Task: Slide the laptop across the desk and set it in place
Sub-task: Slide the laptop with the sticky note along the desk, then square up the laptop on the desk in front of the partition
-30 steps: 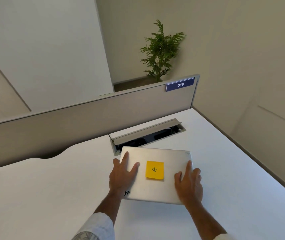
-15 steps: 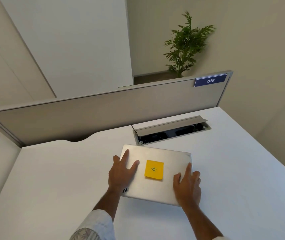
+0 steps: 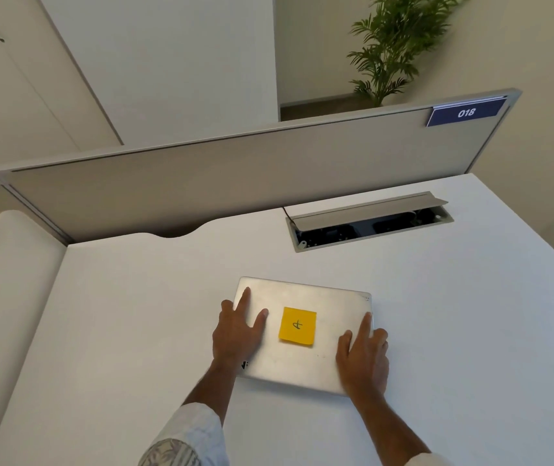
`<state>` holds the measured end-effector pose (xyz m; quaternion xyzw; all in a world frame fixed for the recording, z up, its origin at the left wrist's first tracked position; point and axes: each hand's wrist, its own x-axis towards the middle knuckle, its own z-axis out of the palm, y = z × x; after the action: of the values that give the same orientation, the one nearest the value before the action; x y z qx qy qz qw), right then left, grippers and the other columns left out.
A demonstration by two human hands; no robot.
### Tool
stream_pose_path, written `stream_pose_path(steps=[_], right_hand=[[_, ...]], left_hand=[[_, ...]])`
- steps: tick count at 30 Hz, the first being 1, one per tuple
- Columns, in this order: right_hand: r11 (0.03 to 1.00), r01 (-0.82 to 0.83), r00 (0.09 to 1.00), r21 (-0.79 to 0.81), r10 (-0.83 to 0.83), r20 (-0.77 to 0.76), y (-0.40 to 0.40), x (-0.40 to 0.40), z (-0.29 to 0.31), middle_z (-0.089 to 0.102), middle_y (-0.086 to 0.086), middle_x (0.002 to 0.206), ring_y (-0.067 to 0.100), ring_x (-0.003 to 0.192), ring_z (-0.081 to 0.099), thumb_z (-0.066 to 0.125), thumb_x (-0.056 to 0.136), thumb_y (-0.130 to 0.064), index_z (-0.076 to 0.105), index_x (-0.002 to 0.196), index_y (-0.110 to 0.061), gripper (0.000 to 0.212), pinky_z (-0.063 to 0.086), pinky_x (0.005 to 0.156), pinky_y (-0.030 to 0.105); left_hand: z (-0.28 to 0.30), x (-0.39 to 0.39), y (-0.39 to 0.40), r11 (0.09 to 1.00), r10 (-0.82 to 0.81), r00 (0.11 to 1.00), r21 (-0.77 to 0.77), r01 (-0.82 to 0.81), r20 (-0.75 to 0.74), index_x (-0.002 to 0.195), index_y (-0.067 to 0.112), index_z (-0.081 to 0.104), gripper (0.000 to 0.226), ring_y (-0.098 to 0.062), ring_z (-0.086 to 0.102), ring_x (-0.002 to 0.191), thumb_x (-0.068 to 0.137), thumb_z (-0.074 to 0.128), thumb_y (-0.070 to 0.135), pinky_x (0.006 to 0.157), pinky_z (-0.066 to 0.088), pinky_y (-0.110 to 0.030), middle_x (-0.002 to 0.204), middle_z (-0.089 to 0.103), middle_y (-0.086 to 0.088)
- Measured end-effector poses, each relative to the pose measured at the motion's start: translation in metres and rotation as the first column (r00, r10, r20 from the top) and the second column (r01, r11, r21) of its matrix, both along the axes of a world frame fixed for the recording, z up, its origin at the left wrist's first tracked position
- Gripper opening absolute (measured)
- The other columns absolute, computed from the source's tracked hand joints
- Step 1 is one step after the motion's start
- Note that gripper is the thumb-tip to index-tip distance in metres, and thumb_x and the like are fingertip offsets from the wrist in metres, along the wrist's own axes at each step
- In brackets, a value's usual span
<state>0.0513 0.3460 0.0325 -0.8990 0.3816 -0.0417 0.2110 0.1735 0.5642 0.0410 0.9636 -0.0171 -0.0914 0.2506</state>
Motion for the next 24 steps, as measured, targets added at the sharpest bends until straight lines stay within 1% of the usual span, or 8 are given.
stream_pose_path(steps=[3,8,14,16,19,24], right_hand=[[1.000,-0.002,1.000,0.008,0.002,0.006,0.009,-0.002,-0.007,0.048,0.015,0.108,0.033,0.091,0.057,0.045,0.098,-0.040,0.034,0.148,-0.011,0.059,0.055,0.063,0.043],[1.000,-0.001,1.000,-0.012,0.001,-0.003,0.019,-0.005,-0.013,0.049,0.017,0.109,0.032,0.091,0.057,0.045,0.098,-0.045,0.033,0.150,-0.011,0.064,0.055,0.062,0.042],[0.997,-0.006,1.000,-0.082,0.004,-0.020,0.022,-0.004,-0.018,0.054,0.020,0.106,0.036,0.087,0.056,0.055,0.095,-0.041,0.042,0.146,-0.009,0.062,0.052,0.066,0.044],[0.996,-0.005,1.000,-0.094,0.003,-0.018,0.024,-0.005,-0.019,0.054,0.020,0.105,0.037,0.086,0.055,0.055,0.094,-0.041,0.044,0.146,-0.009,0.061,0.051,0.066,0.044],[0.994,-0.003,1.000,-0.112,0.000,-0.027,0.025,-0.005,-0.019,0.055,0.020,0.106,0.036,0.086,0.053,0.054,0.094,-0.042,0.044,0.145,-0.010,0.061,0.050,0.066,0.043],[0.993,0.005,0.999,-0.122,-0.011,-0.044,0.026,-0.003,-0.019,0.057,0.019,0.103,0.036,0.084,0.052,0.056,0.094,-0.042,0.049,0.142,-0.010,0.058,0.049,0.066,0.043]], left_hand=[[-0.008,0.000,0.008,1.000,0.001,1.000,0.017,0.000,-0.022,0.158,0.039,0.024,0.073,-0.023,0.052,0.122,0.094,0.045,0.068,0.095,0.052,-0.043,0.131,0.040,-0.003],[-0.015,0.004,0.015,0.999,-0.019,1.000,0.027,0.019,0.001,0.158,0.036,0.027,0.074,-0.024,0.047,0.122,0.094,0.048,0.066,0.097,0.051,-0.043,0.128,0.043,-0.004],[-0.019,-0.008,0.009,0.996,0.001,0.998,0.088,-0.006,0.060,0.160,0.029,0.025,0.071,-0.030,0.047,0.115,0.099,0.046,0.058,0.098,0.045,-0.043,0.128,0.044,-0.011],[-0.022,-0.014,0.008,0.994,0.017,0.997,0.109,-0.025,0.073,0.160,0.027,0.026,0.069,-0.031,0.046,0.111,0.100,0.045,0.055,0.096,0.043,-0.045,0.127,0.045,-0.012],[-0.025,-0.017,0.005,0.992,0.027,0.993,0.116,-0.040,0.111,0.158,0.024,0.035,0.067,-0.034,0.048,0.106,0.099,0.053,0.050,0.088,0.045,-0.046,0.124,0.049,-0.015],[-0.028,-0.018,0.001,0.991,0.067,0.991,0.109,-0.080,0.119,0.155,0.021,0.041,0.065,-0.038,0.049,0.105,0.097,0.059,0.044,0.085,0.046,-0.048,0.126,0.052,-0.019]])
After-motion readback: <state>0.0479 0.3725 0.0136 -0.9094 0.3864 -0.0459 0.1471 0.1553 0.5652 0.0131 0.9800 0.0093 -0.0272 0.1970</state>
